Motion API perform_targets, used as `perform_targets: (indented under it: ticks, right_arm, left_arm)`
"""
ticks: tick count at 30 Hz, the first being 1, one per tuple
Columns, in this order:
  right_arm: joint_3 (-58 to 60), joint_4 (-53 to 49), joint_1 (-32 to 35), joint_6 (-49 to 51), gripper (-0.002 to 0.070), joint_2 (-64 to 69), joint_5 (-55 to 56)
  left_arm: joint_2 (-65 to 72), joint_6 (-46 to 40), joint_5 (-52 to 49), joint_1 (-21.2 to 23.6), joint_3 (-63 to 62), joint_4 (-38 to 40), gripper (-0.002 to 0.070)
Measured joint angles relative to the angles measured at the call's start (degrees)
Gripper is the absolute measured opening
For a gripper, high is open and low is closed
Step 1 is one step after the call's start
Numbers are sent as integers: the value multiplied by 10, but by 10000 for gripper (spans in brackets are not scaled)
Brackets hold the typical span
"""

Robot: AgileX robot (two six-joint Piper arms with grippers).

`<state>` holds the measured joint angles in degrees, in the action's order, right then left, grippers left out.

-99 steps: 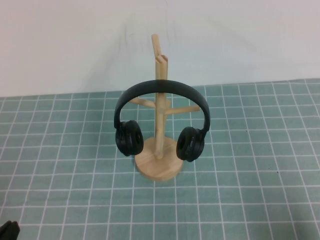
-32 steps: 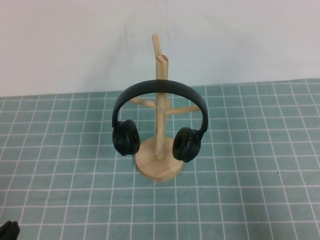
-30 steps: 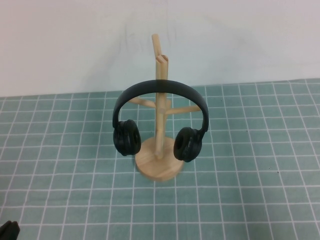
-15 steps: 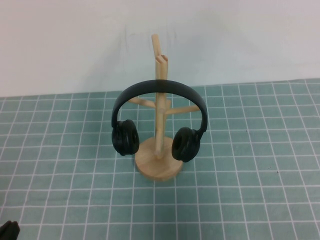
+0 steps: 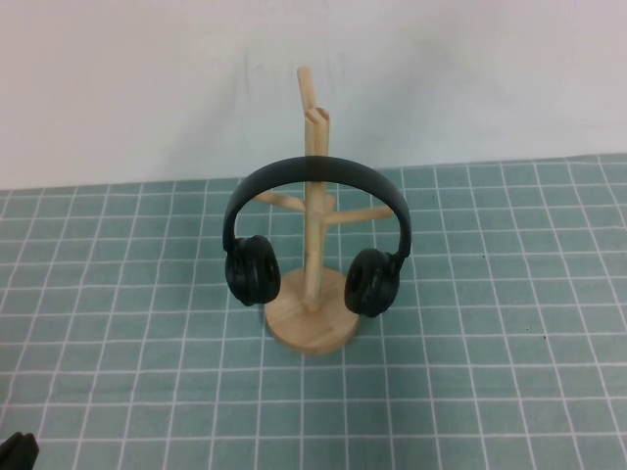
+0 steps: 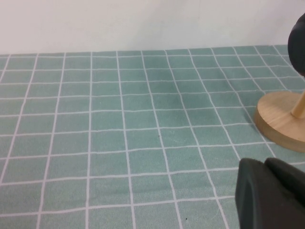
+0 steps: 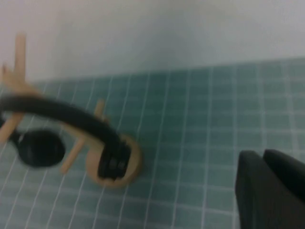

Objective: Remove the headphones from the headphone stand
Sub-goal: Pick up the headphones from the headphone stand

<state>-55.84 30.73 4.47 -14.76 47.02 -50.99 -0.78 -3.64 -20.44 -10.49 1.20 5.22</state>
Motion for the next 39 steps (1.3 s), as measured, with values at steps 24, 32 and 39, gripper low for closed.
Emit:
perform_targets:
  ticks: [24, 32, 39]
  right_arm:
    - [7, -773, -541, 230, 31, 189, 168]
    - [7, -976, -642, 477, 95, 251, 103]
    - [7, -1127, -680, 657, 351, 311, 110]
  left_arm:
    - [0, 0, 0, 0, 0, 0, -6]
    - [0, 0, 0, 0, 0, 0, -6]
    - [0, 0, 0, 0, 0, 0, -6]
